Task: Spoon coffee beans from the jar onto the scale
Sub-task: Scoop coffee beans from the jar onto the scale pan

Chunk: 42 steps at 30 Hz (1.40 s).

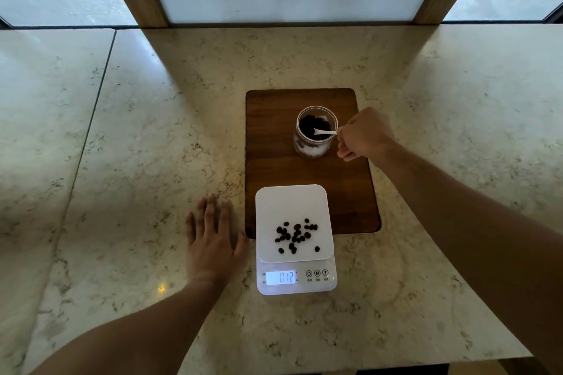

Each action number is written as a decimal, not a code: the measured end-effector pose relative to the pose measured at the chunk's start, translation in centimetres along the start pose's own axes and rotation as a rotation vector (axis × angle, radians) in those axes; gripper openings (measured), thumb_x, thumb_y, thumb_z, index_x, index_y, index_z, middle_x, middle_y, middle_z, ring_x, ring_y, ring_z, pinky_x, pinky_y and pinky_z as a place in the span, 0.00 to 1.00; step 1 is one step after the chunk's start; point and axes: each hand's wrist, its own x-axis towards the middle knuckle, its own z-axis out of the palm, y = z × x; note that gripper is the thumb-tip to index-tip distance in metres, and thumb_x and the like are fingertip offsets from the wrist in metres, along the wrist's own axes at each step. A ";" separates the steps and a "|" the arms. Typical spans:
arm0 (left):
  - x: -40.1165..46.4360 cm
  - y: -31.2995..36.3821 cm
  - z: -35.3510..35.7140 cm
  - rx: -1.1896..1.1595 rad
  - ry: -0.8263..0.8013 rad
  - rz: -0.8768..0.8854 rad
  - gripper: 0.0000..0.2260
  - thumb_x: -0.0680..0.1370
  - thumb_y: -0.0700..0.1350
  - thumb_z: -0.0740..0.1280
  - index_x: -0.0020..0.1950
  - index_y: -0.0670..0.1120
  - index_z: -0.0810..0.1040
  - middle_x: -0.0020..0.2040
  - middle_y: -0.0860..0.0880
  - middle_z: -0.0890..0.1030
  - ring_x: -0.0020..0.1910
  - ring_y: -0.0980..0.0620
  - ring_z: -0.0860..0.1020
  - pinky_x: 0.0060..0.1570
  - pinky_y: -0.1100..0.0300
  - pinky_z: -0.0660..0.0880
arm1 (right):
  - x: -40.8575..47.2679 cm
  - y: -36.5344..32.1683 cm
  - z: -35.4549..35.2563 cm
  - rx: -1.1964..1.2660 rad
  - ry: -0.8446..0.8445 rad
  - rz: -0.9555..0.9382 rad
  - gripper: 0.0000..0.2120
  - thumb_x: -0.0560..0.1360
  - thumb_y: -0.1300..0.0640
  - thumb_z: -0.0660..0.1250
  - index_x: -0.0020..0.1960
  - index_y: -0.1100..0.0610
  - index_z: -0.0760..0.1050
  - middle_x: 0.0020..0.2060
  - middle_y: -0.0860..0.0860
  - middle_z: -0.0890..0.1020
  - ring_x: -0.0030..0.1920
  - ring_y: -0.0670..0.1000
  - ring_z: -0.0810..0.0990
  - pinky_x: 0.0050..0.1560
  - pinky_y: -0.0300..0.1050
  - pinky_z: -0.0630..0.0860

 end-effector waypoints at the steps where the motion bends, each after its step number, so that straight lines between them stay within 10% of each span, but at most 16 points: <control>1: 0.0 0.0 0.0 0.002 0.001 0.000 0.34 0.77 0.61 0.45 0.80 0.46 0.46 0.81 0.43 0.44 0.79 0.46 0.37 0.77 0.43 0.41 | 0.1 0.0 0.0 0.054 -0.017 0.046 0.11 0.80 0.61 0.65 0.42 0.66 0.79 0.29 0.58 0.83 0.24 0.51 0.83 0.34 0.51 0.83; 7: 0.1 -0.3 0.3 0.003 0.008 -0.003 0.34 0.77 0.61 0.46 0.80 0.47 0.47 0.81 0.43 0.45 0.79 0.47 0.36 0.77 0.43 0.40 | -0.4 -0.3 -0.5 0.192 -0.077 0.170 0.14 0.81 0.61 0.63 0.37 0.63 0.77 0.32 0.57 0.80 0.19 0.46 0.79 0.21 0.40 0.77; 26: 0.1 -0.4 0.6 0.006 0.020 0.007 0.34 0.77 0.61 0.46 0.80 0.47 0.44 0.81 0.43 0.44 0.79 0.47 0.36 0.77 0.43 0.41 | -3.0 0.5 -1.7 0.364 -0.116 0.220 0.09 0.82 0.60 0.62 0.51 0.65 0.78 0.35 0.55 0.78 0.33 0.49 0.78 0.40 0.43 0.80; 42: 0.2 -0.4 0.9 0.012 0.034 0.002 0.34 0.77 0.60 0.48 0.79 0.48 0.44 0.82 0.43 0.46 0.79 0.48 0.36 0.77 0.43 0.41 | -6.5 5.3 -2.8 0.297 -0.175 -0.031 0.11 0.80 0.59 0.65 0.44 0.63 0.81 0.34 0.56 0.83 0.28 0.48 0.83 0.31 0.39 0.80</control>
